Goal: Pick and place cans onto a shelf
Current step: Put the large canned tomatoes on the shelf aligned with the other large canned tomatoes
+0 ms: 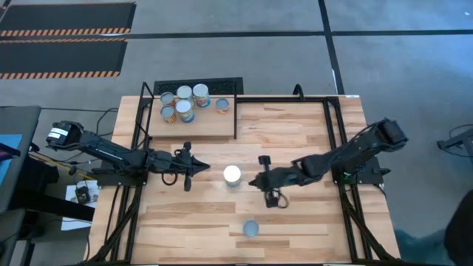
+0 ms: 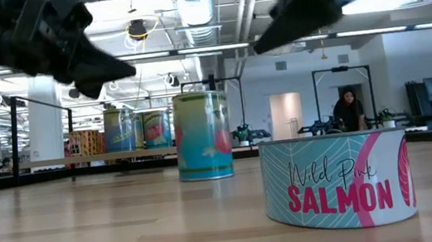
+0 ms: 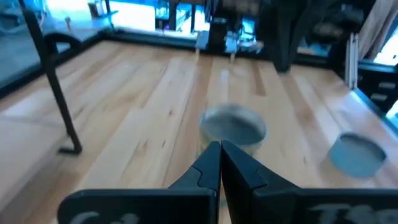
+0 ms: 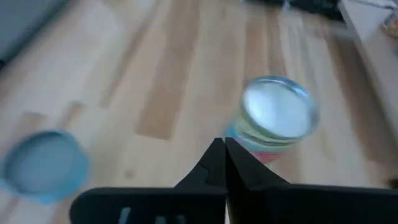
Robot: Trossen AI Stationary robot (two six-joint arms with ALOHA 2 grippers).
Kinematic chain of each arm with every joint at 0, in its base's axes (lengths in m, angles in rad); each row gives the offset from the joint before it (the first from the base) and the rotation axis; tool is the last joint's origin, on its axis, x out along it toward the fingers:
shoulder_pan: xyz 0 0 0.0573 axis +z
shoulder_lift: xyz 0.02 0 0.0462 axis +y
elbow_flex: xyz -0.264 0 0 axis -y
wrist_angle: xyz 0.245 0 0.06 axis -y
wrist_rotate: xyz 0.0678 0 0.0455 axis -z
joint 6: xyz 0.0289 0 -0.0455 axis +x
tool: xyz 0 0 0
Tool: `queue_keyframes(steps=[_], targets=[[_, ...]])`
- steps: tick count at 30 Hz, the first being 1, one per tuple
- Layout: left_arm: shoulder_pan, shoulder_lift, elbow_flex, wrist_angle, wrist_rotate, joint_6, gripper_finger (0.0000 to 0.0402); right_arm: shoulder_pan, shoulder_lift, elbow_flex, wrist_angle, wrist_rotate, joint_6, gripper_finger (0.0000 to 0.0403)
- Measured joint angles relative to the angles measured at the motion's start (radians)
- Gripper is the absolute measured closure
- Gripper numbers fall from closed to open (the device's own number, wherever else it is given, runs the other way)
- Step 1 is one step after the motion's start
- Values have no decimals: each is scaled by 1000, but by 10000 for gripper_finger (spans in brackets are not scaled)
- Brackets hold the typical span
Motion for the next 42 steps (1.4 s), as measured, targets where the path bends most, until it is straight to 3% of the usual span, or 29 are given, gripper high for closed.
queue_keyframes(steps=[7,11,26,34,42], targets=[[-8,1,102,-82,30,51,401,13,-65,-375,610,-23,67,390],[-24,24,164,-136,13,64,401,20,-65,-494,795,-22,100,396],[-94,385,509,-314,-2,186,320,27,-65,-548,862,4,97,392],[-99,506,614,-435,-15,216,301,27,-65,-548,870,4,97,386],[-102,581,666,-564,-176,219,301,23,-64,-548,873,4,97,390]])
